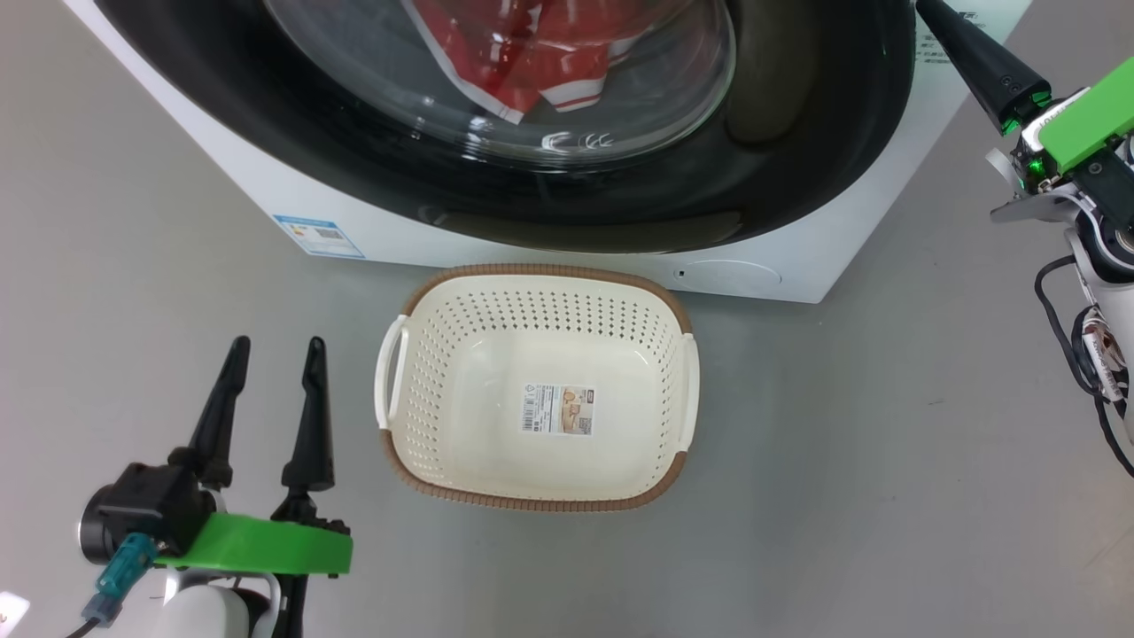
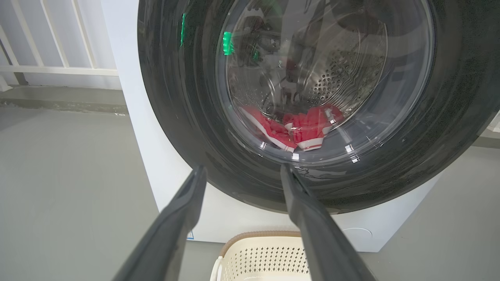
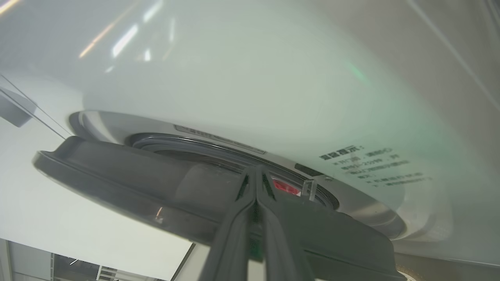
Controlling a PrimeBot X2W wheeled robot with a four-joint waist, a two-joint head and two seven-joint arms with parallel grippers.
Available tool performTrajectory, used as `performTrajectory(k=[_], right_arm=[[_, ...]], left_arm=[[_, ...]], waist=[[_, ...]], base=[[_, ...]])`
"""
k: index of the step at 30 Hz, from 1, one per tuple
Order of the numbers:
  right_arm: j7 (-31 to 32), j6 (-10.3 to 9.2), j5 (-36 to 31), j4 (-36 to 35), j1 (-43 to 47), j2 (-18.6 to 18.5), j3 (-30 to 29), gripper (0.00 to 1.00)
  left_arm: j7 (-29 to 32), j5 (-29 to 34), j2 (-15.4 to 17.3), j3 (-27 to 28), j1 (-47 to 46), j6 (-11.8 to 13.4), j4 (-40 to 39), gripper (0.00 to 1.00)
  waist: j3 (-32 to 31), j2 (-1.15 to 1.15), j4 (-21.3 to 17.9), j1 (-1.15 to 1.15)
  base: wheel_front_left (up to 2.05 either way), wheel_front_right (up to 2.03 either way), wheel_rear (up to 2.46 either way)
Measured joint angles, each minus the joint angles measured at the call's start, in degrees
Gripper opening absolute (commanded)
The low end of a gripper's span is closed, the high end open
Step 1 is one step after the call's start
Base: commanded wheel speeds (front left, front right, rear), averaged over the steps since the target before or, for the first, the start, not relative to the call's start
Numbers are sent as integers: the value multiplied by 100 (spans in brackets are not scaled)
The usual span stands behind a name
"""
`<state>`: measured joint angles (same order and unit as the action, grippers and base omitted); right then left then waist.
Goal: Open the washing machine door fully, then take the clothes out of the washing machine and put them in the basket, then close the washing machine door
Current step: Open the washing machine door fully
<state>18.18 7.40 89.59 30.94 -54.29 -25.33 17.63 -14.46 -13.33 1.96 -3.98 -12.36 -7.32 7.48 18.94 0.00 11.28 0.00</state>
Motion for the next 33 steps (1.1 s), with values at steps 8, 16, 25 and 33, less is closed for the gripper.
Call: performTrajectory(k=[8, 16, 25, 33], right_arm=[[208, 0, 101, 201, -167, 62, -5, 0], [376, 0, 221, 335, -252, 75, -53, 0], [623, 0, 263, 310, -190, 75, -49, 0], [827, -1, 379, 59, 193, 145, -85, 0]], left_arm=[[0, -4, -3, -3, -2, 0, 0, 100], [0, -24, -9, -2, -3, 0, 0, 100], [0, -47, -14, -1, -3, 0, 10, 100], [0, -45, -15, 2, -1, 0, 54, 100]], waist=[[62, 0, 82, 0], [95, 0, 134, 0], [17, 0, 121, 0], [-139, 0, 58, 0]], base=[[0, 0, 0], [0, 0, 0], [0, 0, 0], [0, 0, 0]])
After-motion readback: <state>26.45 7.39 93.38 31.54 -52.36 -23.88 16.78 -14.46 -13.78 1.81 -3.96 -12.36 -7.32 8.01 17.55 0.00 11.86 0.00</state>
